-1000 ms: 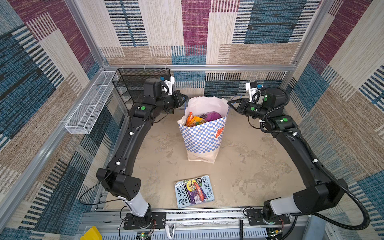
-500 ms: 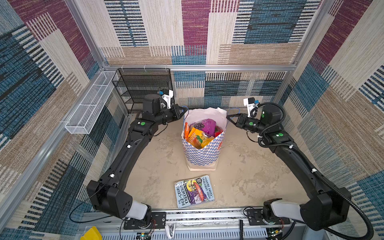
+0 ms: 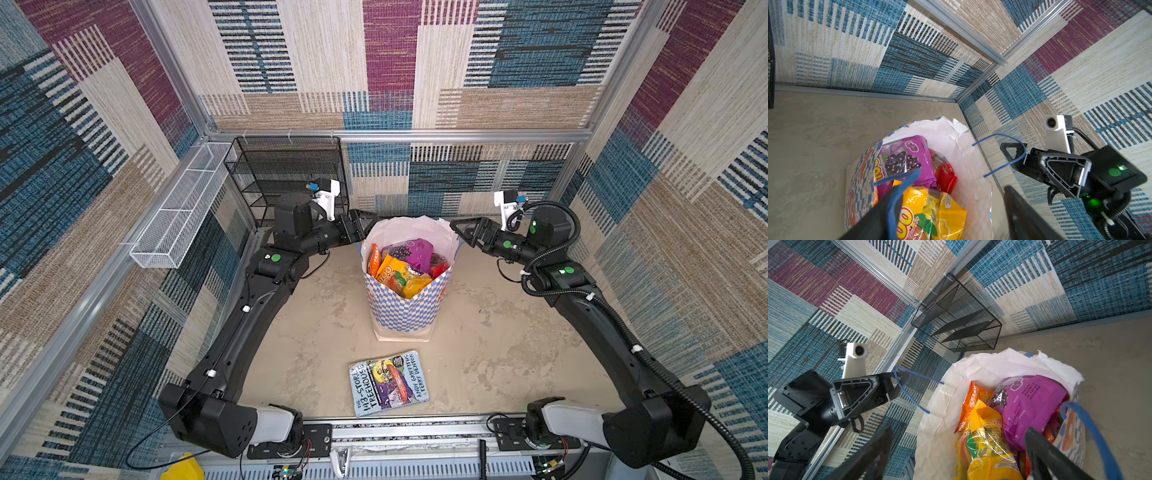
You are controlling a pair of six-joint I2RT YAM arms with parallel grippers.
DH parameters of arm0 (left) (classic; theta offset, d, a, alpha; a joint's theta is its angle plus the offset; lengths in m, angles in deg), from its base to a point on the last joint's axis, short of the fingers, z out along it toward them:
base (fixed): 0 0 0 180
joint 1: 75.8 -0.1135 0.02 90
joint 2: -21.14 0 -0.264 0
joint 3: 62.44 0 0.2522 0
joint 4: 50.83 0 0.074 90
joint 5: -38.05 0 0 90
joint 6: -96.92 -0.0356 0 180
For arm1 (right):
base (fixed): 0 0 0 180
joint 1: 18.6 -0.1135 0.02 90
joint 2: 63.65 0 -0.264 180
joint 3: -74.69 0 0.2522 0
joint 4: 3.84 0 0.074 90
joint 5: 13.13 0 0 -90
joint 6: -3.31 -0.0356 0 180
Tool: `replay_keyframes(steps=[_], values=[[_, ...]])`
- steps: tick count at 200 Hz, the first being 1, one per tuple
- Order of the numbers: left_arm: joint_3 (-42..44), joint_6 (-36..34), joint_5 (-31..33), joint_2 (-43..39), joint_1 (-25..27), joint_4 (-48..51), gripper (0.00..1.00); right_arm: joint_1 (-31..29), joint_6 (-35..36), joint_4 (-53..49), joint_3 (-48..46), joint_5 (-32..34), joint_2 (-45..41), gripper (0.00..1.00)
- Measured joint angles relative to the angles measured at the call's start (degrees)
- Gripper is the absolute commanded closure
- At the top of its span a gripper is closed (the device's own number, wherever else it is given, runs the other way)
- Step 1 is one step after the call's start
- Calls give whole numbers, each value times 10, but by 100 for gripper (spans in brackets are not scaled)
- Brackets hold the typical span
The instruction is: Place the snacks into the paper bag
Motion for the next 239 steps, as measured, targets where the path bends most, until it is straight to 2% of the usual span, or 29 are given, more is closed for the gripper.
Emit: replay_keyframes(steps=[34,86,130,166,198,239], values=[[-12,-31,5,-42,-8,38,0,5,-38,-20,-49,95,-78,0],[0,-69,125,-156,-22,117,0,24,-59,-59,-39,214,-135,0],[95,-90,247,-260,-23,100,0,24,-29,-52,-37,311,-191,0],[186,-84,374,-259,-26,87,0,27,-6,-21,-47,367,-216,0],[252,-55,465,-236,-32,70,1,33,5,15,-50,395,-202,1],[354,-26,567,-227,-37,-10,1,96,7,88,-125,406,-183,0]])
